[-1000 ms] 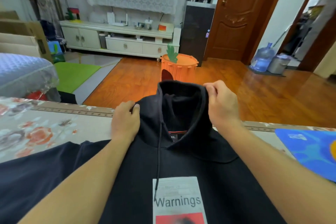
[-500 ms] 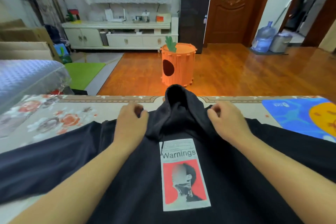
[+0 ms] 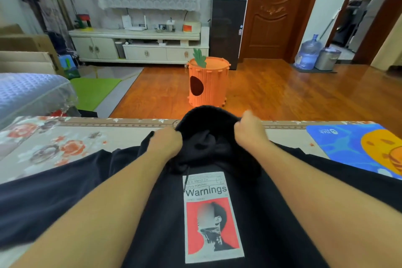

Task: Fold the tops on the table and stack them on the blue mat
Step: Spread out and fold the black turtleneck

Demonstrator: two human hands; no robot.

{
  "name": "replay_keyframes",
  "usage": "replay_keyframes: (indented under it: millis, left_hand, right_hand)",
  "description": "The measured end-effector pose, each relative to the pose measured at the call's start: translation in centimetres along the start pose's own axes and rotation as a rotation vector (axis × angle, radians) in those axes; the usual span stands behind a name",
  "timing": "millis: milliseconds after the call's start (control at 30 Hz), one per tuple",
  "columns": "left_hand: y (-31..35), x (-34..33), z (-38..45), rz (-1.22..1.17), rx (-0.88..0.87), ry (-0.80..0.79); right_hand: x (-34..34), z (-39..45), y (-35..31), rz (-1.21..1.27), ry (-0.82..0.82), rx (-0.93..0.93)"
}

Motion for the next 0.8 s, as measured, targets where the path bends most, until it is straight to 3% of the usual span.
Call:
replay_keyframes:
  millis: [133, 200, 300, 400, 500, 600, 667, 733, 800]
  left_hand:
    - [-0.4, 8.2, -5.1, -0.186, -0.176, 0.425]
    - [-1.3, 10.2, -9.4, -0.14, -0.283, 0.467]
    - [-3.0, 9.7, -14.1, 0.109, -0.373, 0.34]
    - [-5.0, 6.5, -15.7, 0.443, -0.406, 0.132]
    - [-6.7, 3.2, -16.1, 0.586, -0.382, -0.09]
    - [-7.0, 2.1, -16.5, 0.475, -0.274, -0.287]
    - [-4.9, 3.3, -16.1, 0.206, -0.296, -0.179]
    - [-2.3, 3.9, -14.8, -0.056, -0.283, -0.053]
    - [-0.6, 2.3, -12.2, -0.153, -0.21, -0.091]
  right_hand:
    - [8.4, -3.9, 0.1, 0.163, 0.313, 0.195]
    - [10.4, -7.6, 1.7, 0.096, 0.408, 0.372]
    - [9.0, -11.5, 5.8, -0.202, 0.373, 0.54]
    - [5.7, -12.8, 9.8, -0.623, 0.124, 0.503]
    - [3.5, -13.6, 11.5, -0.816, -0.065, 0.513]
    - [3.0, -13.5, 11.8, -0.627, -0.38, 0.428]
    - [4.1, -12.7, 11.2, -0.301, -0.502, 0.329]
    - [5.1, -10.7, 9.9, -0.079, -0.401, 0.279]
    - [4.6, -8.3, 8.8, -0.003, -0.28, 0.238]
Point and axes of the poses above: each hand's wrist, its own z-axis towards the middle knuckle, its own x-axis out of the back of the hand, y = z × x, the point moved 5 cm from there along z, towards the middle knuckle, and after that the axes turned 6 degrees about -z, right-handed, at the moved point
